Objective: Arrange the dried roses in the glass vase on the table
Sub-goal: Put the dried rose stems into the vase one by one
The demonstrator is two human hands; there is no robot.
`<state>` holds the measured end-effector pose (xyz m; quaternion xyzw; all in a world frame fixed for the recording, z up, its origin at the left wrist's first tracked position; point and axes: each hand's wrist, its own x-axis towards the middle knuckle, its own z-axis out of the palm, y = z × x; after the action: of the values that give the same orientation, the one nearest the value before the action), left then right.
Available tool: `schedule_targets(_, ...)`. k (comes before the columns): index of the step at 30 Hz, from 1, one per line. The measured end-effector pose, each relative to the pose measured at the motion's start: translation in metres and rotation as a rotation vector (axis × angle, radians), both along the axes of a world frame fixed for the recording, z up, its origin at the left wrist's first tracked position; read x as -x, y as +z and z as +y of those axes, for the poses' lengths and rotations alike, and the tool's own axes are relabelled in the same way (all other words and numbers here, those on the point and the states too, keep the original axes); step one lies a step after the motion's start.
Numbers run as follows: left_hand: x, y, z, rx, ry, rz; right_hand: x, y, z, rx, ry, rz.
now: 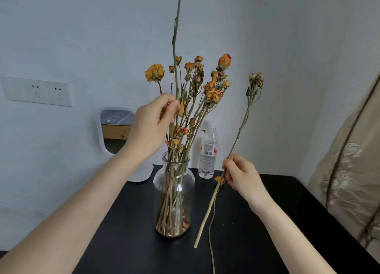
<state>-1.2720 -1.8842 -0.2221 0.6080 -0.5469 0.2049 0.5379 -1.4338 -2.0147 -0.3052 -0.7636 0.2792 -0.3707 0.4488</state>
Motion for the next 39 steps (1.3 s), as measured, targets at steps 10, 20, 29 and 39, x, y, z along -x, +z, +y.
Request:
schedule_targets(10,0.006,0.015,-0.014,-0.149,0.07,-0.019,-0.008,-0.007,0.002,-0.02,0.011,0.011)
schedule_targets(20,0.003,-0.005,-0.018,-0.296,0.23,-0.057,-0.007,-0.012,0.0,-0.009,0.001,0.039)
schedule_targets(29,0.009,-0.006,-0.023,-0.257,0.069,0.104,-0.01,-0.016,0.003,-0.02,0.022,0.034)
schedule_targets(39,0.014,-0.017,-0.035,-0.294,0.304,0.019,-0.006,-0.023,-0.003,-0.021,0.005,0.061)
